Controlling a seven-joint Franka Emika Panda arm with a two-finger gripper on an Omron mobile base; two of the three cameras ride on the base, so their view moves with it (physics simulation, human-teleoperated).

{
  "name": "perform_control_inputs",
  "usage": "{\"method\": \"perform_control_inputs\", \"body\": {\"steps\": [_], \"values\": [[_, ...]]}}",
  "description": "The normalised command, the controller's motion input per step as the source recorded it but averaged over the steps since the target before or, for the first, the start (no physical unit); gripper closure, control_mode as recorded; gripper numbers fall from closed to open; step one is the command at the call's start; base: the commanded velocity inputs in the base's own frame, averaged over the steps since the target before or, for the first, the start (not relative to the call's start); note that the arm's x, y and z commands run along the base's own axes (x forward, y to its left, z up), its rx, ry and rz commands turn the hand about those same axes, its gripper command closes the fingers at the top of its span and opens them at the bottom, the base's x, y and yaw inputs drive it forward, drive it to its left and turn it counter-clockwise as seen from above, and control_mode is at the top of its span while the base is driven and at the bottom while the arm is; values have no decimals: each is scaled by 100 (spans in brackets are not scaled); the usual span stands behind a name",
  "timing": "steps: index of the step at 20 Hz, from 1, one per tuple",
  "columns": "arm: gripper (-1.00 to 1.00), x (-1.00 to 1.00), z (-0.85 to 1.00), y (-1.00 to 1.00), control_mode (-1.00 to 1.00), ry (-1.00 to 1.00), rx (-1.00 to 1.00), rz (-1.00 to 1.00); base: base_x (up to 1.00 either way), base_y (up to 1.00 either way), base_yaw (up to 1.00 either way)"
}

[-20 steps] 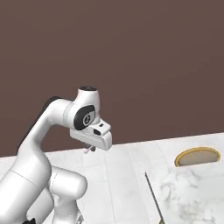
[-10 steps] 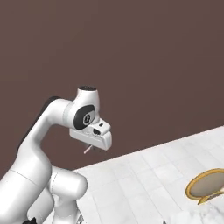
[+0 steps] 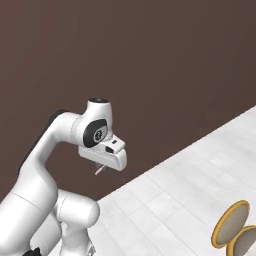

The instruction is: Take a straw from the drawer in front and place it inside the glass cup on the dining counter.

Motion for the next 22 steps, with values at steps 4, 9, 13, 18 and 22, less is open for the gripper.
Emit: {"method": "perform_control_inputs", "body": {"steps": [4,9,13,18,22], "values": [[100,0,0,0,100,0,0,0,89,0,-48],[100,0,0,0,100,0,0,0,87,0,-47],[100,0,0,0,100,0,0,0,88,0,-45],[100,0,0,0,100,0,0,0,73,0,-46],[100,0,0,0,100,0,0,0,43,4,-56]]}}
